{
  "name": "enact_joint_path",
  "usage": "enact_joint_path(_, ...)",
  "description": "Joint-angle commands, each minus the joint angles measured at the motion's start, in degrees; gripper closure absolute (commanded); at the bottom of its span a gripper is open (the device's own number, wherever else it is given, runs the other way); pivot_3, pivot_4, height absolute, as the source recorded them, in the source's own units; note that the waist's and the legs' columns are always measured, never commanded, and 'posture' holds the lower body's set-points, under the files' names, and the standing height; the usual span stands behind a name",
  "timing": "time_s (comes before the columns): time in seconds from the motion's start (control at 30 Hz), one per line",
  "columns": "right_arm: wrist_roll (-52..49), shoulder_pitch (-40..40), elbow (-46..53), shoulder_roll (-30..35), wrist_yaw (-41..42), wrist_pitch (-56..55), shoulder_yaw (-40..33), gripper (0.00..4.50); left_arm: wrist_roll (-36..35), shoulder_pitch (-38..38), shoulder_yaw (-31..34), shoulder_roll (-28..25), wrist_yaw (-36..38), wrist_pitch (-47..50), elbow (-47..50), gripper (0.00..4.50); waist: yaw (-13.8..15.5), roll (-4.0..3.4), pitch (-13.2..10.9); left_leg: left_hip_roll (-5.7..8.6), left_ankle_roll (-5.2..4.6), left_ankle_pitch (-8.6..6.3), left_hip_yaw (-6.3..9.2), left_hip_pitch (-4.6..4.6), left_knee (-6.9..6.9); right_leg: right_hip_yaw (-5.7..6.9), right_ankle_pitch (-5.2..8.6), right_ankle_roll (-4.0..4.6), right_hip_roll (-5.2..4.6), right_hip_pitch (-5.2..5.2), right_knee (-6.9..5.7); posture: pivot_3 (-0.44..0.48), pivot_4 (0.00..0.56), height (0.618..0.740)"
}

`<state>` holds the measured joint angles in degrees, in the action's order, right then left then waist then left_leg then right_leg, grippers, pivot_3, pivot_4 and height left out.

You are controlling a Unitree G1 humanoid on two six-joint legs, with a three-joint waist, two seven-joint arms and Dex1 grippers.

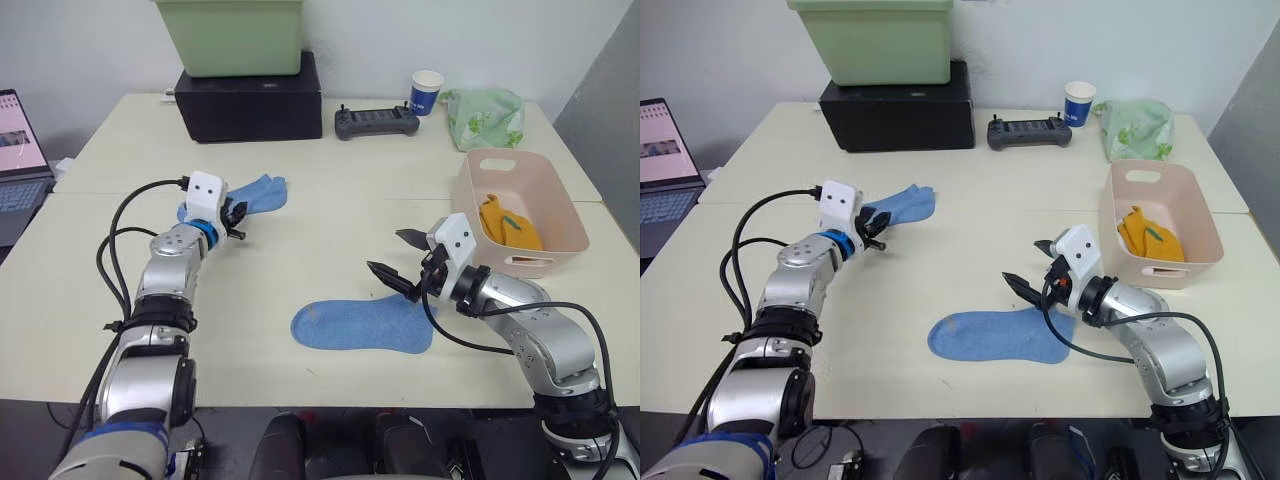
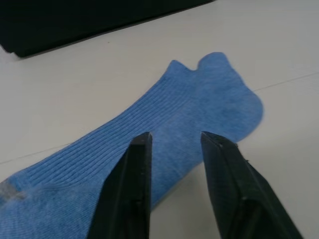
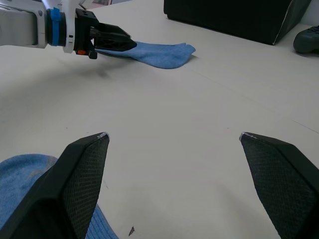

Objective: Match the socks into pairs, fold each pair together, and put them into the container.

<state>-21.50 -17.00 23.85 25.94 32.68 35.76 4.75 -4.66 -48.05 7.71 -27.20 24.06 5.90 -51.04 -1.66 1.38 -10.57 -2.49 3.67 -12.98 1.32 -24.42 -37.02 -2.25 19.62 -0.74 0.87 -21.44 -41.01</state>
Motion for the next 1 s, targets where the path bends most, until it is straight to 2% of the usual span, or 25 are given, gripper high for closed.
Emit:
enact_joint_path(0.03, -0.1, -0.3, 2.2, 0.8, 0.3, -0.5, -0.8, 0.0, -0.3, -3.9, 2.6, -2.4, -2.7, -3.2, -7.3, 1.79, -0.1, 0.0, 0.0, 0.0, 0.0, 0.0, 0.01, 0.01, -0.01, 0.01, 0.0, 0.0, 0.0, 0.0, -0.04, 0.0, 0.15, 0.74)
enact_joint_path(0.2, -1.0, -0.7, 3.3, 0.9, -0.4, 0.7, -1.7, 0.0, 0.3, -5.5, 3.6, -5.2, -6.5, -4.2, -12.7, 0.21, 0.0, 0.0, 0.0, -0.05, 0.01, 0.01, 0.04, 0.02, 0.0, 0.06, 0.0, 0.0, 0.02, 0.0, -0.08, 0.0, 0.15, 0.74)
enact_joint_path(0.23, -1.1, -0.6, 3.4, 0.9, -0.5, 0.8, -1.7, 0.0, 0.3, -5.5, 3.7, -5.6, -7.0, -4.5, -13.2, 0.04, 0.0, 0.0, 0.0, -0.06, 0.01, 0.01, 0.05, 0.01, 0.0, 0.06, 0.0, 0.0, 0.01, 0.0, -0.07, 0.0, 0.15, 0.74)
enact_joint_path(0.33, -0.8, 0.2, 3.8, 1.3, -0.2, 0.8, -1.6, 0.0, -1.2, -4.8, 5.8, -6.8, -7.9, -3.7, -14.1, 0.04, 0.0, 0.0, 0.0, -0.1, 0.03, 0.02, 0.04, 0.02, 0.0, 0.05, 0.0, 0.0, 0.0, 0.0, -0.08, 0.0, 0.15, 0.74)
enact_joint_path(0.43, -0.7, 0.4, 3.8, 1.3, -0.3, 0.8, -1.8, 0.0, -3.8, -4.2, 7.7, -6.8, -2.8, 0.5, -14.6, 0.04, 0.0, 0.0, 0.0, -0.1, 0.09, 0.05, 0.05, 0.02, -0.01, 0.07, 0.0, 0.0, 0.0, 0.0, -0.08, 0.0, 0.15, 0.74)
enact_joint_path(0.5, -0.7, 0.2, 3.6, 1.3, -0.4, 0.8, -1.7, 0.0, -4.4, -4.0, 7.8, -6.4, 0.6, 1.8, -14.5, 0.04, 0.0, 0.0, 0.0, -0.09, 0.11, 0.07, 0.04, 0.02, -0.01, 0.07, 0.0, 0.0, 0.0, 0.0, -0.08, 0.0, 0.15, 0.74)
enact_joint_path(0.73, -0.3, -0.8, 2.6, 1.5, 0.3, 0.3, -1.3, 0.0, -3.3, -4.0, 6.8, -5.9, 2.3, 2.5, -16.0, 0.04, 0.0, 0.0, 0.0, -0.09, 0.16, 0.09, 0.04, 0.02, -0.01, 0.07, 0.0, 0.0, 0.0, 0.01, -0.09, 0.0, 0.15, 0.74)
enact_joint_path(0.83, -0.1, -0.7, 2.5, 1.7, 0.4, 0.2, -1.2, 0.0, -2.9, -4.1, 6.1, -5.4, 3.4, 2.4, -15.7, 0.64, 0.0, 0.0, 0.0, -0.09, 0.13, 0.08, 0.04, 0.03, -0.02, 0.06, 0.0, 0.0, 0.0, 0.02, -0.09, 0.0, 0.15, 0.74)
enact_joint_path(1.0, 0.0, -0.4, 2.9, 1.4, -0.1, 0.2, -1.0, 0.0, -2.5, -4.3, 5.1, -4.7, 4.4, 2.3, -14.2, 2.25, 0.1, 0.0, 0.0, -0.09, 0.1, 0.06, 0.04, 0.03, -0.02, 0.07, 0.0, 0.0, 0.0, 0.03, -0.09, 0.0, 0.15, 0.74)
